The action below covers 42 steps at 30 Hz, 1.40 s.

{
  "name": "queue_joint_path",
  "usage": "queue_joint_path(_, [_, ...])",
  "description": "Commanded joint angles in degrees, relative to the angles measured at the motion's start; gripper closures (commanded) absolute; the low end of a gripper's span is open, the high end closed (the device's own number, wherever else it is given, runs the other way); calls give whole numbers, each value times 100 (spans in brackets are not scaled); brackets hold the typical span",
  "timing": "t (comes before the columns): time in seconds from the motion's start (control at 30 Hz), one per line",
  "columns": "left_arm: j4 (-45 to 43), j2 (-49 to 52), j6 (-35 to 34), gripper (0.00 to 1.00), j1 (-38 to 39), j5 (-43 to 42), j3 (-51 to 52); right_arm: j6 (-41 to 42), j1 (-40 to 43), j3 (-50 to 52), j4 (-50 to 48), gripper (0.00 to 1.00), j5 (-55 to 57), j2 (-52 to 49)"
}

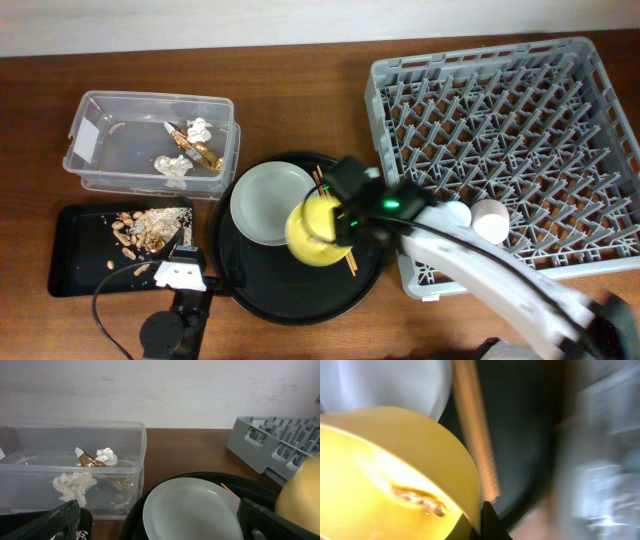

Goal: Sort waste into correct bins and load items into the dishwasher rack
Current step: 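Place the yellow bowl in the back of the dish rack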

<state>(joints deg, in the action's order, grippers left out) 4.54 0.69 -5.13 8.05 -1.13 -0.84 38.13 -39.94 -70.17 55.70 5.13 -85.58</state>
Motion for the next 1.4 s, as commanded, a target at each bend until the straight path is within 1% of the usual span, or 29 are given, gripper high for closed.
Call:
queue_joint_path(0.0, [4, -28, 90, 1, -35, -63, 31, -39, 564, -2, -2, 96, 3482, 903])
queue_joint_path(0.13, [4, -28, 90, 0, -35, -63, 31, -72, 1080, -2, -254, 96, 5674, 1097])
queue_joint_path(0.17, [4, -28, 90, 1, -35, -63, 31, -192, 1255, 0, -369, 96, 6098, 1067])
queue_joint_path(0.2, [4, -28, 90, 1, -35, -63, 31, -306, 1394, 0, -474, 96, 6332, 1021])
queue_joint_path(0.33, [4, -28, 92, 1, -35, -63, 31, -1296, 2039, 0, -1130, 96, 6804, 643])
queue_joint_path(0.47, [4, -28, 90, 1, -35, -63, 31, -1941, 2586, 0, -1731, 96, 6887, 114])
queue_joint_path(0.53, [4, -28, 90, 1, -35, -63, 31, -2116, 2747, 0, -1869, 96, 6887, -190])
queue_joint_path(0.67, [4, -28, 90, 1, -35, -63, 31, -2188, 2879, 0, -1864, 96, 6894, -927])
queue_joint_path(0.8, [4, -28, 92, 1, -35, -63, 31, -2190, 2870, 0, -1845, 96, 6891, -1478])
queue_joint_path(0.9, [4, -28, 90, 1, -35, -63, 31, -2444, 2828, 0, -1797, 96, 6889, -1845])
queue_joint_path(1.07, [4, -28, 90, 1, -35, -63, 31, -2435, 2463, 0, -1386, 96, 6599, -1941])
queue_joint_path(1.1, [4, -28, 90, 1, -35, -63, 31, -2415, 2369, -2, -1322, 91, 6583, -1932])
queue_joint_path(1.13, [4, -28, 90, 1, -35, -63, 31, -2415, 2249, -2, -1257, 77, 6579, -1910])
queue_joint_path(1.17, [4, -28, 90, 0, -35, -63, 31, -2415, 2131, -2, -1215, 56, 6581, -1878])
queue_joint_path(1.2, [4, -28, 92, 1, -35, -63, 31, -2413, 2033, -2, -1185, 52, 6577, -1832])
queue_joint_path(1.23, [4, -28, 90, 1, -35, -63, 31, -2387, 1939, -2, -1143, 51, 6581, -1770])
queue_joint_path(1.27, [4, -28, 90, 1, -35, -63, 31, -2295, 1810, -2, -1069, 47, 6583, -1650])
queue_joint_path(1.33, [4, -28, 90, 1, -35, -63, 31, -2074, 1635, -24, -883, 37, 6544, -1416])
queue_joint_path(1.37, [4, -28, 90, 1, -35, -63, 31, -1969, 1537, -76, -713, 35, 6395, -1239])
